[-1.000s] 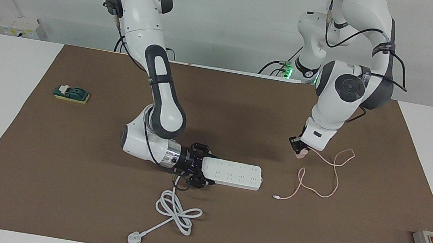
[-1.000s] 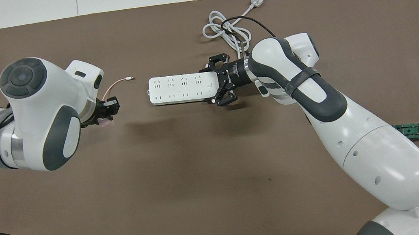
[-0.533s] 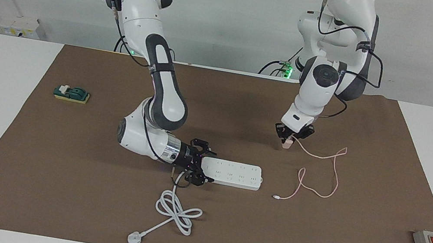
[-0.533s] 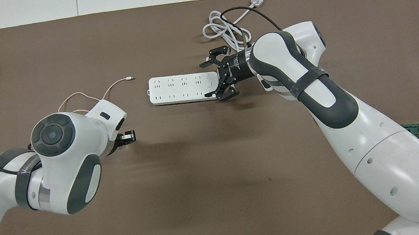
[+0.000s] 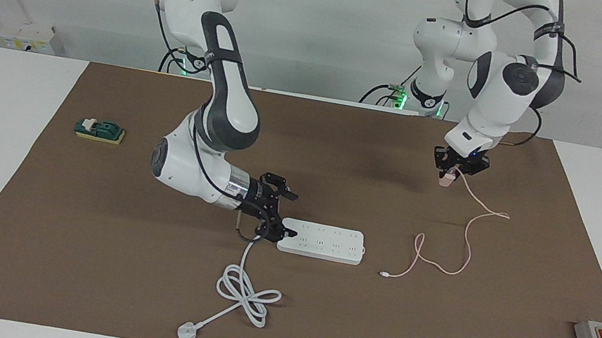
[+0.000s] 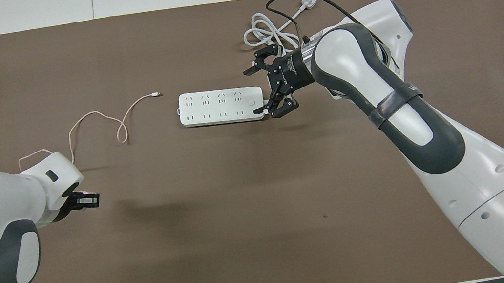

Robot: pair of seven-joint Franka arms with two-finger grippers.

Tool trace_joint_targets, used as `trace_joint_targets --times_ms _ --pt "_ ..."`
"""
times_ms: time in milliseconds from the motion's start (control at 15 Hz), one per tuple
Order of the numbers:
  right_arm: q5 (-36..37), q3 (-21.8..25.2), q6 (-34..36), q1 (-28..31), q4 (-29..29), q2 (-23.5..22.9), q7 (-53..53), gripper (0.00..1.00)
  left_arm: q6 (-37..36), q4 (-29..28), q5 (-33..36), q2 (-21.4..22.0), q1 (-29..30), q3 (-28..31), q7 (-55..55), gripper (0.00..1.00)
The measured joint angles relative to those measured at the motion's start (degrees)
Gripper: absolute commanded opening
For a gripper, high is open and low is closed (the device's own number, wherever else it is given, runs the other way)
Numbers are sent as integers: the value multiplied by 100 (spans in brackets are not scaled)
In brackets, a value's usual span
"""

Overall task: Unplug charger and place it aside
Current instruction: 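Carry the charger toward the robot while the right gripper releases the strip, then lower the charger onto the table while the right gripper withdraws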

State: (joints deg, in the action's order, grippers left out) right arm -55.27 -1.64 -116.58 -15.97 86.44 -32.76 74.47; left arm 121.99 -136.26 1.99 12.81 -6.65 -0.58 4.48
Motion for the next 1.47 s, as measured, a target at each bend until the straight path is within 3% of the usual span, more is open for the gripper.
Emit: trace_joint_targets --times_ms 333,800,1000,1133,1267,1333,1467 --pt "809 95 255 84 3 519 28 100 25 -104 -434 8 582 12 1028 0" --pt "1908 103 910 517 2 1339 -347 100 715 -487 -852 -241 609 -63 1113 1" --pt "2054 107 1104 674 6 1550 -690 100 785 -600 -862 -295 612 -69 1113 30" --pt "2236 107 1121 707 8 1645 -942 100 799 -674 -863 -296 623 -49 1112 67" --pt "2404 109 1254 765 8 1736 -1289 100 819 -731 -863 -296 669 -9 1112 95" --pt "2502 109 1364 808 8 1783 -1539 100 821 -749 -863 -296 729 -3 1112 100" --pt "2882 112 1552 877 7 1881 -2206 100 821 -757 -863 -296 930 3 1126 100"
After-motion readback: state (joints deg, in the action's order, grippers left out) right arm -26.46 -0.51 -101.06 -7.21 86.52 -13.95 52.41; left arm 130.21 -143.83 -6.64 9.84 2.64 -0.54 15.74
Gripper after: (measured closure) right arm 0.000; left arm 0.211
